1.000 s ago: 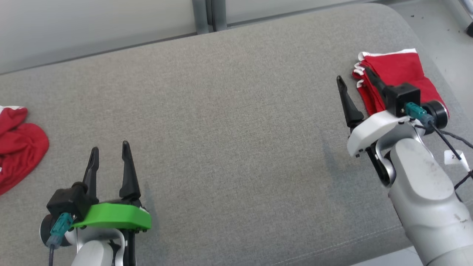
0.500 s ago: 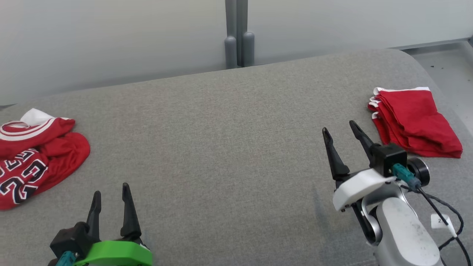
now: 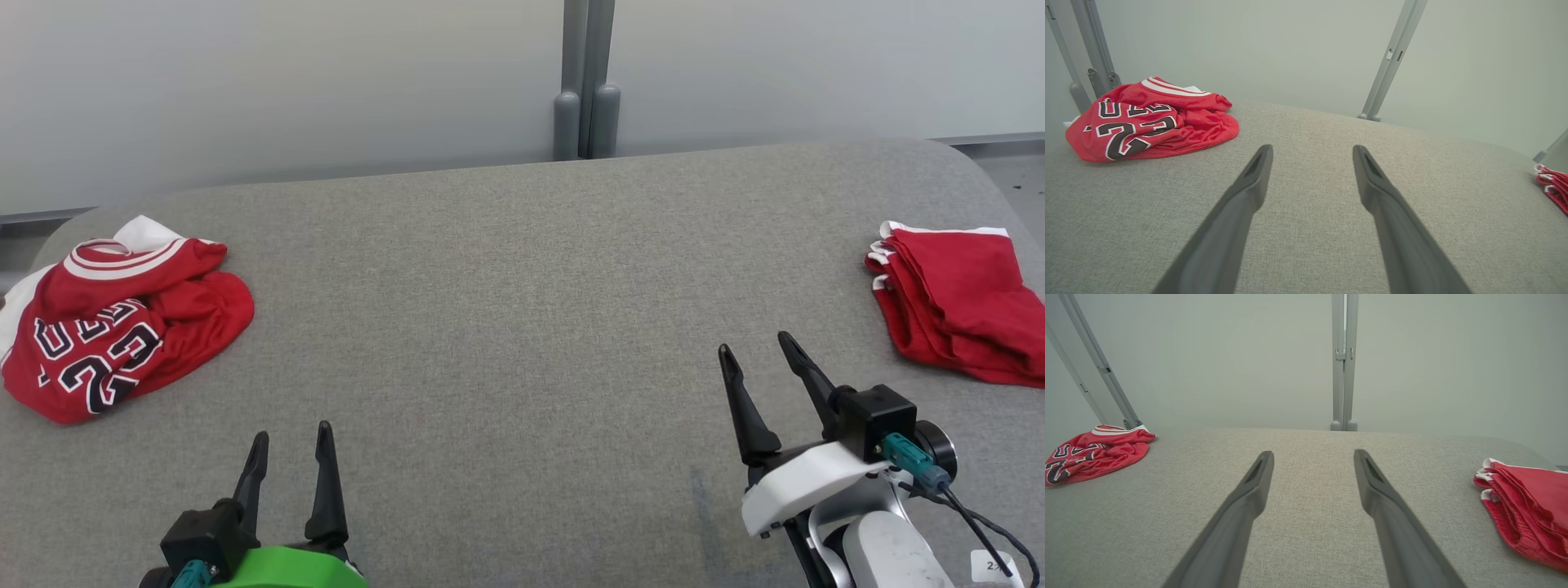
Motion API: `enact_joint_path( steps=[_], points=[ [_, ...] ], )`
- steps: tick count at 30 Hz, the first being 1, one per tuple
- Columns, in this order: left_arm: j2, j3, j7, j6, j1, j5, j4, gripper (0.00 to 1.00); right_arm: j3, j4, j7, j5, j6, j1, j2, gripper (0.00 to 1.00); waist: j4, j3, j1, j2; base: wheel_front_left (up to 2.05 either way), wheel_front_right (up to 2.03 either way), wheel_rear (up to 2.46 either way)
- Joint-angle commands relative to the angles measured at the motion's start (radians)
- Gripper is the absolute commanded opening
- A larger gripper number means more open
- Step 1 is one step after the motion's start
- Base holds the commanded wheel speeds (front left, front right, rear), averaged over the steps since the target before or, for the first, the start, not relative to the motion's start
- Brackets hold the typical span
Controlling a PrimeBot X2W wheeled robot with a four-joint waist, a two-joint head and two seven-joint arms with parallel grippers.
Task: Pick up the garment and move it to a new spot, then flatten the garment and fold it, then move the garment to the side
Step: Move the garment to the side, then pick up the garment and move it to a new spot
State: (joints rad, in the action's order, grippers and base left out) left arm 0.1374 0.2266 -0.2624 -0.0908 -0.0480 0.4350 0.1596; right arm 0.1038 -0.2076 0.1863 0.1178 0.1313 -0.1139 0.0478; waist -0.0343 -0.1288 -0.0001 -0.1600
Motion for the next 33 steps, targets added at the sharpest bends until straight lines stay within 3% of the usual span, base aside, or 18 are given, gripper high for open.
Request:
enact_joint_path(
  steps=[1,33],
  points=[
    [0.0,0.001,-0.002,0.006,0.015,-0.009,0.003,1.0,-0.002,0.008,-0.003,0.002,-0.001,0.02,0.003,1.0,-0.007,0.005,0.0001,0.0,0.0,0.0,0.0],
    [-0.025,-0.02,-0.002,0.025,0.036,-0.054,0.018,1.0,0.014,0.03,-0.007,0.035,-0.001,0.049,0.003,1.0,-0.02,0.011,0.0001,0.0,0.0,0.0,0.0]
  ],
)
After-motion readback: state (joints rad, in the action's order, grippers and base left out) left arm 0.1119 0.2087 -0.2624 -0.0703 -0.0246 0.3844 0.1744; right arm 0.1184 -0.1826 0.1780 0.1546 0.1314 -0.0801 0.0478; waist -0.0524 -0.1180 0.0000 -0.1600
